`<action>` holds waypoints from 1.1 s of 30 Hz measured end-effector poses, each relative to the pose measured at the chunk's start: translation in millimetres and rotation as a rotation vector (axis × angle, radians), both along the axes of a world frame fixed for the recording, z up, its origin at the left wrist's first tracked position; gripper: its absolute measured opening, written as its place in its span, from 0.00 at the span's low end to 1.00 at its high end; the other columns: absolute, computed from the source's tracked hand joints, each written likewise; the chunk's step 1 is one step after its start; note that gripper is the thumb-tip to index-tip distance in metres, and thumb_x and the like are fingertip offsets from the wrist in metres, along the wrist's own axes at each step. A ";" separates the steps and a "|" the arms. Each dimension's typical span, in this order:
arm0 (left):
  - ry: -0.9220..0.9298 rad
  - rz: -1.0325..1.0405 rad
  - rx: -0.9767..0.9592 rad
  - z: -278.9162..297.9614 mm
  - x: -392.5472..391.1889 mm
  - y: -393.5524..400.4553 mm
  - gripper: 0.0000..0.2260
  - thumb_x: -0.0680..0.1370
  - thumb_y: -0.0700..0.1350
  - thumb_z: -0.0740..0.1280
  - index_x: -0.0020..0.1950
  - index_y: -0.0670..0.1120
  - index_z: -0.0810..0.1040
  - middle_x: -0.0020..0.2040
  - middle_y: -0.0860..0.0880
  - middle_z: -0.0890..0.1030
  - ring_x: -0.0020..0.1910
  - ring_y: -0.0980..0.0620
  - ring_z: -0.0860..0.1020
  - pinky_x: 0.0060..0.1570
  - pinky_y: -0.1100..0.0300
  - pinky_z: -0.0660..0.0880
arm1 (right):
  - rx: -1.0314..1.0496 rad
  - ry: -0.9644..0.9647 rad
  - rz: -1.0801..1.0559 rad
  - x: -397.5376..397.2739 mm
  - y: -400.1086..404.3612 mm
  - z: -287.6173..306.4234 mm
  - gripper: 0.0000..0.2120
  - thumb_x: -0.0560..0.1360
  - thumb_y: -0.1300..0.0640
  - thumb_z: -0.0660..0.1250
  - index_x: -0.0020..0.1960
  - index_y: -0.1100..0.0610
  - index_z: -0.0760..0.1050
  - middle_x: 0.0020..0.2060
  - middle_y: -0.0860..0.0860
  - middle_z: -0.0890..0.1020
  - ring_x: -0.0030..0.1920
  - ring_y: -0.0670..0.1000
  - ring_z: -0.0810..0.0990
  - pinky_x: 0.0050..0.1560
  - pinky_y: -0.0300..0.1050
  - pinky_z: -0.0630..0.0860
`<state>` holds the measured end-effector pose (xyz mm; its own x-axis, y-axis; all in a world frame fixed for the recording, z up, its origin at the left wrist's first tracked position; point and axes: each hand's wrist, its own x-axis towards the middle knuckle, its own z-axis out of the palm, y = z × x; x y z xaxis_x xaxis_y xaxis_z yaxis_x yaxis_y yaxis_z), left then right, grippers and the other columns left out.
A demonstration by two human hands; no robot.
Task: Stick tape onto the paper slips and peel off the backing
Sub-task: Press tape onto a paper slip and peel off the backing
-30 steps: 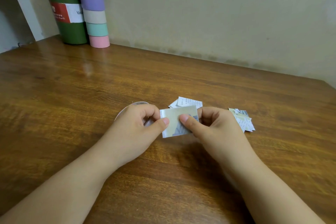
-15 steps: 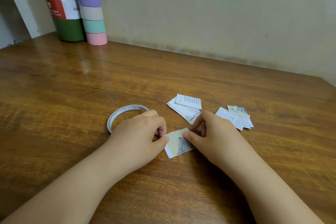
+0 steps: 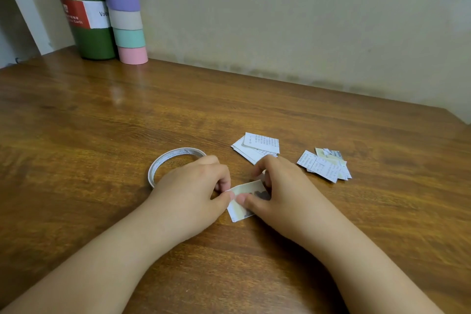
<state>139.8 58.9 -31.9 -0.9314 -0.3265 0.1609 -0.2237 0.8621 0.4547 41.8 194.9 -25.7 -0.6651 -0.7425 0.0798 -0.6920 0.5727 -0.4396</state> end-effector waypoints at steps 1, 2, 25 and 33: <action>0.001 0.001 -0.001 0.3 -0.3 0.1 0.10 0.75 0.53 0.65 0.36 0.56 0.69 0.41 0.57 0.72 0.43 0.59 0.73 0.45 0.59 0.73 | 0.009 -0.013 0.013 2.2 -0.8 0.5 0.15 0.73 0.42 0.66 0.54 0.48 0.68 0.42 0.40 0.67 0.51 0.46 0.69 0.54 0.43 0.68; 0.000 0.001 0.000 0.6 -0.6 0.2 0.10 0.75 0.53 0.65 0.35 0.56 0.69 0.41 0.57 0.72 0.43 0.59 0.73 0.45 0.59 0.73 | 0.019 -0.020 0.015 3.2 -1.7 0.6 0.14 0.74 0.43 0.66 0.54 0.48 0.68 0.43 0.42 0.68 0.52 0.47 0.69 0.55 0.44 0.68; -0.014 0.002 0.005 2.2 -0.9 1.0 0.08 0.76 0.53 0.65 0.38 0.55 0.72 0.42 0.57 0.73 0.44 0.59 0.74 0.46 0.58 0.74 | 0.027 0.065 -0.031 -5.5 -4.1 1.4 0.09 0.76 0.46 0.63 0.54 0.45 0.66 0.46 0.41 0.67 0.55 0.47 0.67 0.59 0.45 0.62; -0.009 0.002 0.012 1.3 -0.7 0.5 0.07 0.76 0.52 0.66 0.38 0.55 0.72 0.42 0.57 0.73 0.43 0.60 0.73 0.45 0.58 0.74 | 0.036 0.068 -0.002 -4.8 -3.7 -0.3 0.11 0.75 0.43 0.65 0.54 0.44 0.67 0.46 0.41 0.67 0.54 0.46 0.66 0.59 0.45 0.62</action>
